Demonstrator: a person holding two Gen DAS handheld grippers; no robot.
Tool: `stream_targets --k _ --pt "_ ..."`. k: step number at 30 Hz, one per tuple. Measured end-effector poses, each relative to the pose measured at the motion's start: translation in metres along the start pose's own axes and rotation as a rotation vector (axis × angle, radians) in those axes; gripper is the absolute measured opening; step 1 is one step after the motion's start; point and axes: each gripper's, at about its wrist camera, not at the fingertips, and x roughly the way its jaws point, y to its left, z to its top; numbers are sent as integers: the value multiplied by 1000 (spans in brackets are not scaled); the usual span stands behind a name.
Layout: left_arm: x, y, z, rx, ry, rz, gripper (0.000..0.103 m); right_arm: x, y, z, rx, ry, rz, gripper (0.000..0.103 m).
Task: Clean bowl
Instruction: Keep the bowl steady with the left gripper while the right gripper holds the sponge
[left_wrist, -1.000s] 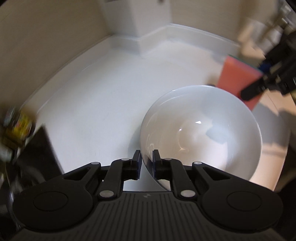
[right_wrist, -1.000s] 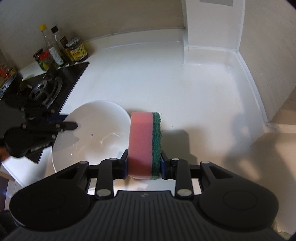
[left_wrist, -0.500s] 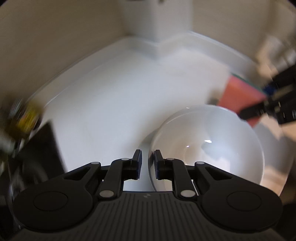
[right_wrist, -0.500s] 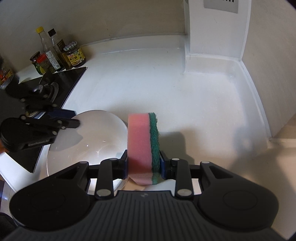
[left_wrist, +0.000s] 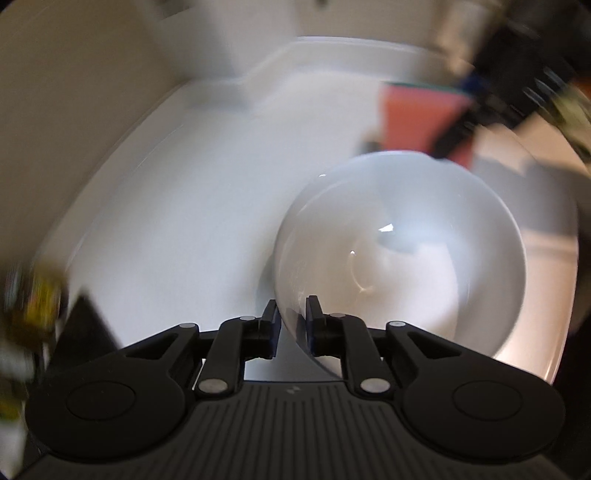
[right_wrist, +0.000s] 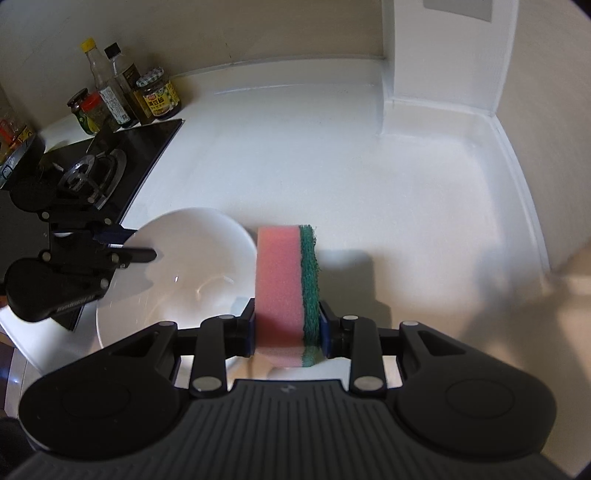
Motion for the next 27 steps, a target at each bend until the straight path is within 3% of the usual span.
stream_targets --k 2,7,10,15,22,24,27 --pt "3 7 7 6 6 -20 15 2 -1 4 12 -6 -5 27" --pt "-14 6 2 -274 -24 58 15 1 0 -3 44 -27 -4 27" --pt "-21 -8 -11 -342 -45 101 15 -1 5 -8 53 -35 -13 27" --pt "-26 -12 -19 -235 -50 75 11 -7 22 -23 47 -16 -28 27" --pt "-12 -12 -10 117 -104 33 8 -12 34 -38 54 -10 -36 27" --pt "-8 -8 -2 124 -112 6 9 -11 28 -36 94 -36 -30 27" --pt "-8 6 1 -59 -86 -13 12 -11 19 -37 181 -62 -17 27"
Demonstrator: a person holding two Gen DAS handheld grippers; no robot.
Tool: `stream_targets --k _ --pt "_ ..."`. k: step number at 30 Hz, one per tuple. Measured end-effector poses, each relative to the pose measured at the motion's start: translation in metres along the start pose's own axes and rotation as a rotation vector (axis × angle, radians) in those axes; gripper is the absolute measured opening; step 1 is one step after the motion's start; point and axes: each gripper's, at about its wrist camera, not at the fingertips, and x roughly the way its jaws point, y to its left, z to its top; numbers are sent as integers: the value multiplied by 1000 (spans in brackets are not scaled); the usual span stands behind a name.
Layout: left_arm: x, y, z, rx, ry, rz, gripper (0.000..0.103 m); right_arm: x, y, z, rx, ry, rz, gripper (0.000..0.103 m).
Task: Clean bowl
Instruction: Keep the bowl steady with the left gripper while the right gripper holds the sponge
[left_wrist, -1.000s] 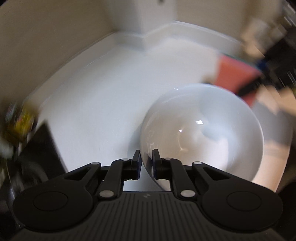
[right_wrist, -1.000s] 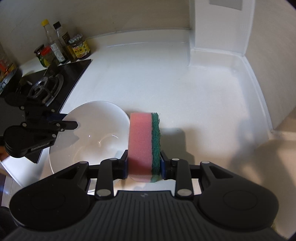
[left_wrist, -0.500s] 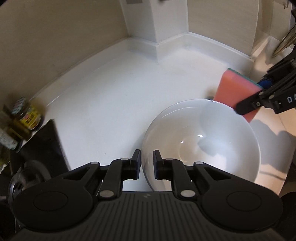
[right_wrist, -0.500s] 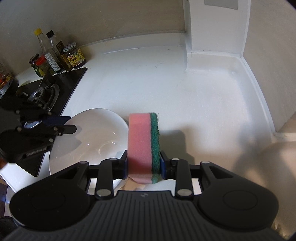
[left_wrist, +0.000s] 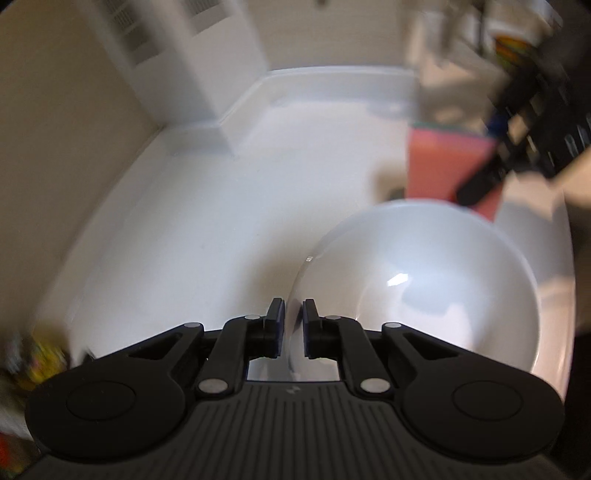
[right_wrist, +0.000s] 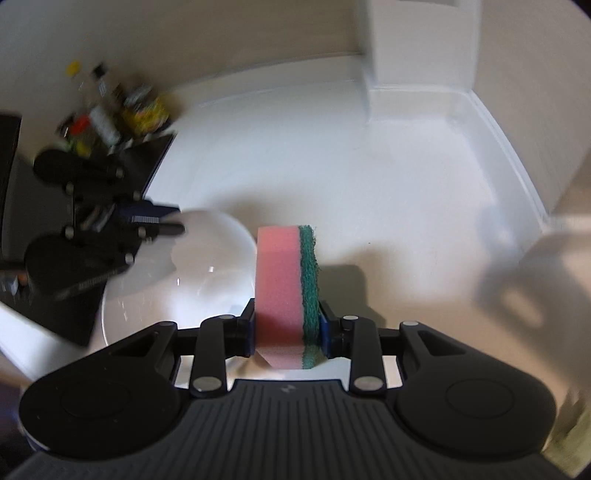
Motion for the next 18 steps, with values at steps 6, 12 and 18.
stream_targets --k 6,12,18 --pt "-12 5 -22 -244 73 30 11 -4 7 -15 33 -45 -43 27" --pt "-14 -3 -33 -206 85 44 11 -8 14 -28 15 -72 -61 27" --pt "-2 -8 -16 -3 100 36 12 -5 6 -12 -111 13 -6 27"
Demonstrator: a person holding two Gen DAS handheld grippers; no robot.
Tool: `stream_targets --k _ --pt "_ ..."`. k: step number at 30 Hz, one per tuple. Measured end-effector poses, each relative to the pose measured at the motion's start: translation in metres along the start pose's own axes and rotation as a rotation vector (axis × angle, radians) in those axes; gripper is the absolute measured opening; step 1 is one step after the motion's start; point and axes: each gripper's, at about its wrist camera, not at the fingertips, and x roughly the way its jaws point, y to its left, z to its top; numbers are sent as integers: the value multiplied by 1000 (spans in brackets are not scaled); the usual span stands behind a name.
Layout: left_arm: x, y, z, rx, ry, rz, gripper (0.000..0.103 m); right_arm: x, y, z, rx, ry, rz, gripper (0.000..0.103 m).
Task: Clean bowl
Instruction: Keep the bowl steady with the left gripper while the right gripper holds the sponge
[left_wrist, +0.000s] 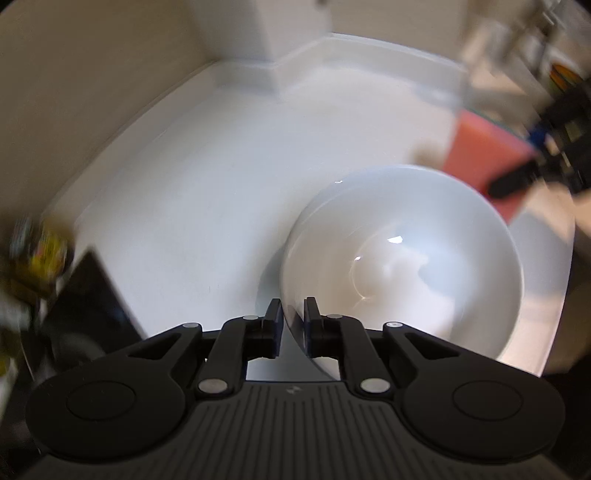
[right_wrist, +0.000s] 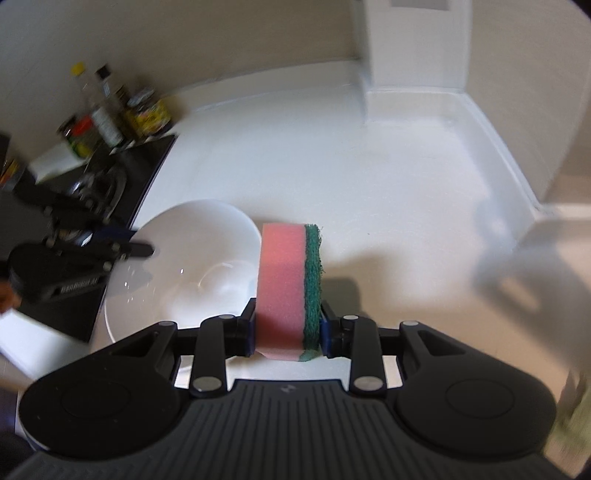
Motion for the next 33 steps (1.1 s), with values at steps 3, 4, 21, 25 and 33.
stream_targets --k 3,4,21,25,33 --pt "6 -1 10 108 -10 -15 13 5 -5 12 -48 11 15 27" --pt "9 1 14 102 -11 -22 13 7 -6 16 -57 9 19 27" --pt "-1 -9 8 -385 74 153 17 9 -14 23 -89 3 66 27" --pt "-4 -6 9 -374 77 160 17 8 -15 21 -77 5 72 27" --pt "-1 -6 13 -249 72 122 12 8 -18 21 -41 10 84 27"
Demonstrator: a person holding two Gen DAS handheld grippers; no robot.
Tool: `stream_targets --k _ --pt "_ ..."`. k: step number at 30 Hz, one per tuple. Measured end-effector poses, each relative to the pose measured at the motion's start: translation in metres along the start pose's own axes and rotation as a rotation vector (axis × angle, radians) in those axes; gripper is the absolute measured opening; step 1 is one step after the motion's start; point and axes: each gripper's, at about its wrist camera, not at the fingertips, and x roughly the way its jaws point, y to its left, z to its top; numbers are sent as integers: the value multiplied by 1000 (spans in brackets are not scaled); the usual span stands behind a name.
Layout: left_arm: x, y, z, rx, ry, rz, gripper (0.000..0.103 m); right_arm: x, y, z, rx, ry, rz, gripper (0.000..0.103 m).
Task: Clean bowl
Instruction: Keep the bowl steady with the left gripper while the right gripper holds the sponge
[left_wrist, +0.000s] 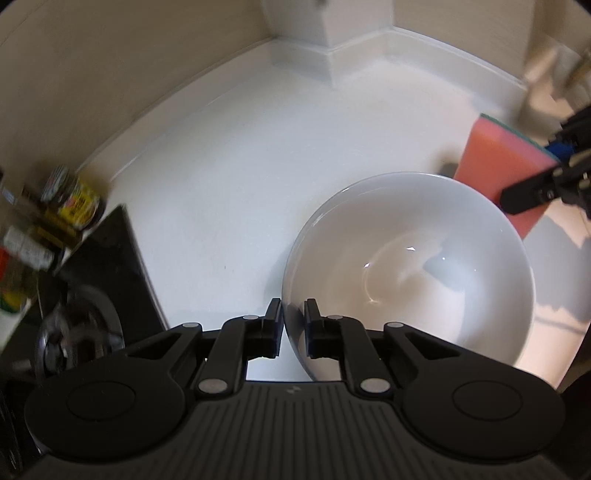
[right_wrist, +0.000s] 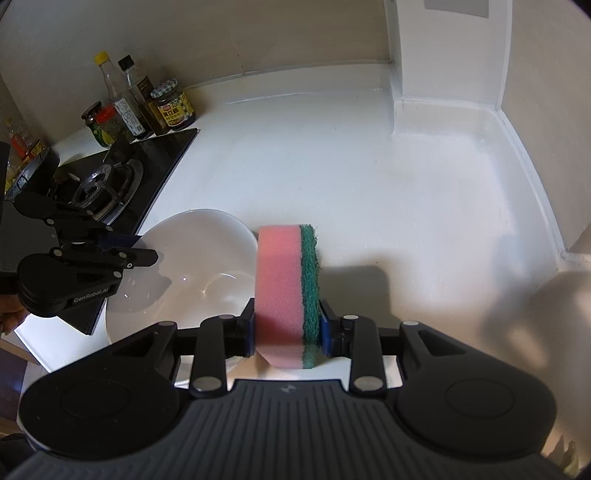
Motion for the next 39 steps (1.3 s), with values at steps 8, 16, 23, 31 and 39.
stream_targets --k 8,16,23,31,39 --pt "7 0 8 372 -56 -102 15 6 -1 8 -21 -12 -20 28" --pt "-3 14 2 -10 -33 -100 14 6 -6 9 56 -32 -13 27" --pt "-7 17 -22 -217 -26 -93 12 3 2 0 29 -43 -36 27" --pt "6 14 4 122 -19 -111 13 3 4 1 16 -21 -17 27" --pt "13 24 19 201 -40 -152 18 9 5 11 39 -33 -51 27"
